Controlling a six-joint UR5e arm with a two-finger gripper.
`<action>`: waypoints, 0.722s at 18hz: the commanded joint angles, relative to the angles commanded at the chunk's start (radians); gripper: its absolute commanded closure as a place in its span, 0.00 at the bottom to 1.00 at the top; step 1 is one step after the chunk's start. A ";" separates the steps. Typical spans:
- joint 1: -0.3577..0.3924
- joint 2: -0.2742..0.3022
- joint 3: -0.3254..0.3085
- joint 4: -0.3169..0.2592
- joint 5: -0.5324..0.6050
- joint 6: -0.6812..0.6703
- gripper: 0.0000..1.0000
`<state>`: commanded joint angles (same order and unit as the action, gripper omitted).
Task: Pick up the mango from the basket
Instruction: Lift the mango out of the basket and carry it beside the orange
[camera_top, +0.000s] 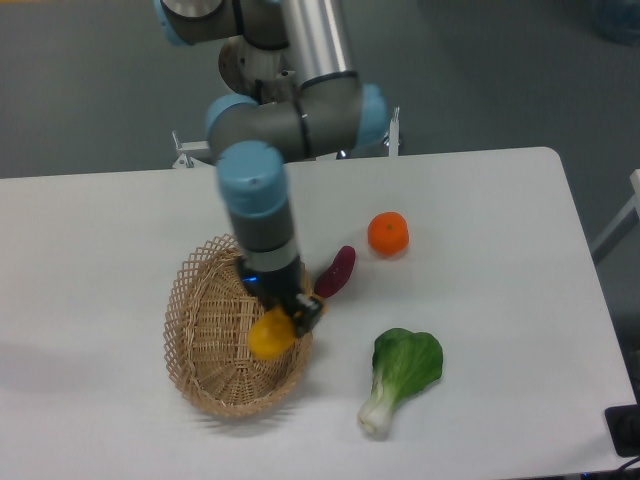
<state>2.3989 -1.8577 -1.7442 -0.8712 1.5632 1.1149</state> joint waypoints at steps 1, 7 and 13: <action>0.028 0.002 0.006 -0.005 -0.017 0.035 0.54; 0.187 0.005 0.069 -0.083 -0.066 0.261 0.54; 0.308 -0.008 0.127 -0.141 -0.098 0.448 0.54</action>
<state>2.7073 -1.8653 -1.6168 -1.0124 1.4650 1.5629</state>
